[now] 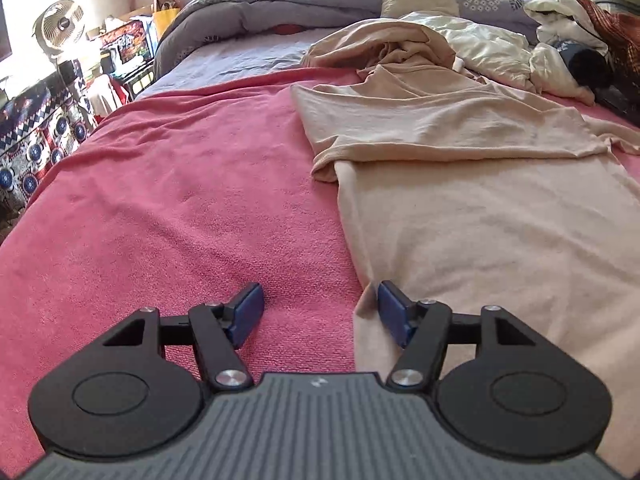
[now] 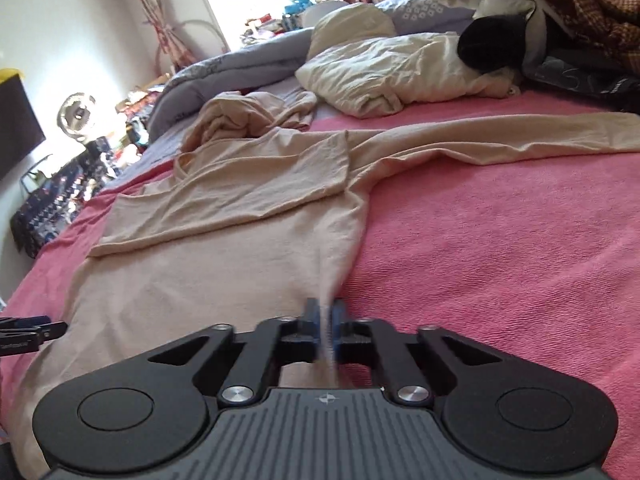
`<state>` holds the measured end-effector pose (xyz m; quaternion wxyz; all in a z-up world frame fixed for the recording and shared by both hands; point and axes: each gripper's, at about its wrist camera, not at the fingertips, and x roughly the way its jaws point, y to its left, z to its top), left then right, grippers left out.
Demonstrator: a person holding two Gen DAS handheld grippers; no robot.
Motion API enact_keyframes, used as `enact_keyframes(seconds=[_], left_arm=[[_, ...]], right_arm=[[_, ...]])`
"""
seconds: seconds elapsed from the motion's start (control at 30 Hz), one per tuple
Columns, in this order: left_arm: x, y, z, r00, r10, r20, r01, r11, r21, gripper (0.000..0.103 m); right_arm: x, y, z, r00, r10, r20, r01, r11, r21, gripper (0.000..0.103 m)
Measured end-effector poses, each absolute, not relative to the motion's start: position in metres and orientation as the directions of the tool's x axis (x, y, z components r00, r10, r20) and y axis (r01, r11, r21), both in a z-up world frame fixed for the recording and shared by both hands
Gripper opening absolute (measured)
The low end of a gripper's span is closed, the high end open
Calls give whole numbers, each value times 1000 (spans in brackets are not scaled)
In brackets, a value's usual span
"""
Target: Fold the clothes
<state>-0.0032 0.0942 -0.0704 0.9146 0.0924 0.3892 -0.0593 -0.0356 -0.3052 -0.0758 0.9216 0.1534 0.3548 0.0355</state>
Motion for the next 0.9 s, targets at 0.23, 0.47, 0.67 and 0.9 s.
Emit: enact_keyframes(seconds=[0.23, 0.47, 0.67, 0.9], left_arm=[[-12, 76, -70, 731, 27, -682, 220, 936, 273, 61], [-11, 101, -47, 646, -310, -698, 330, 937, -112, 60], [31, 158, -71, 509, -579, -636, 131, 783, -608, 64], [53, 173, -64, 528, -553, -644, 170, 812, -558, 68]], right_arm=[[-51, -282, -73, 763, -80, -642, 66, 997, -47, 2], [-56, -353, -71, 771, 271, -576, 40, 883, 469, 12], [-31, -394, -100, 708, 479, -519, 1, 734, 679, 33], [-12, -393, -103, 687, 524, -504, -38, 718, 695, 34]])
